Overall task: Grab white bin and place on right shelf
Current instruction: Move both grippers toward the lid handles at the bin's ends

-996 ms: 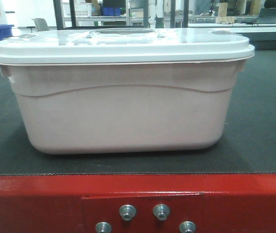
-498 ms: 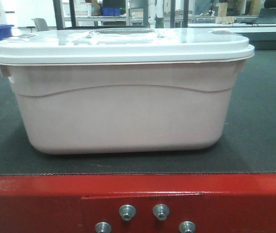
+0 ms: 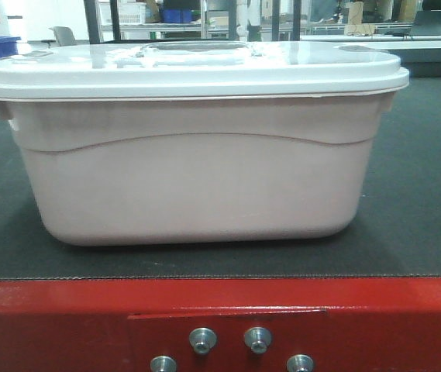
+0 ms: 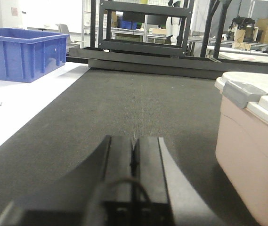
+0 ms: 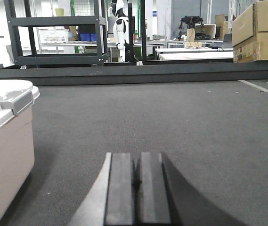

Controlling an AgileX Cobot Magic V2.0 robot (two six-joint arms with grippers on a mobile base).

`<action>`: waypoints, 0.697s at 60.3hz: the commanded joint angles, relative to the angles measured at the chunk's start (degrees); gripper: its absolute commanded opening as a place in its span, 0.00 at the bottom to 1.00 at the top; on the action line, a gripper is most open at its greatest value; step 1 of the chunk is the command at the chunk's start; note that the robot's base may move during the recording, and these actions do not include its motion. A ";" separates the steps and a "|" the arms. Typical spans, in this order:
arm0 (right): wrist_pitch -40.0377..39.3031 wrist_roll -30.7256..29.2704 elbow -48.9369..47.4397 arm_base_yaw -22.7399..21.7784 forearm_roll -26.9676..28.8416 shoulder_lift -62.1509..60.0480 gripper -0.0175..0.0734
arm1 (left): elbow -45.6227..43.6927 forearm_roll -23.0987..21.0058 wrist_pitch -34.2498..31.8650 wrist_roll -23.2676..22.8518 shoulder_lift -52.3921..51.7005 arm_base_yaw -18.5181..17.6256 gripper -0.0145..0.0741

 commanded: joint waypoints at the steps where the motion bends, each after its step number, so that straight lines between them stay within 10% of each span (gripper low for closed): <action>1: -6.24 -0.07 -0.66 -0.21 -0.26 -0.96 0.23 | -4.94 -0.46 -4.59 -0.01 -0.31 0.04 0.03; 20: -5.72 -0.07 -18.05 -0.21 0.17 8.80 0.25 | -27.01 0.05 3.42 -0.01 15.13 0.04 0.16; 32: -5.43 -0.07 -28.69 -0.21 0.17 24.16 0.58 | -40.16 -0.42 10.87 -0.01 31.72 0.04 0.59; 42: -3.27 -0.07 -33.99 -0.21 0.17 36.87 0.81 | -47.35 -2.30 15.85 -0.01 44.02 -2.28 0.61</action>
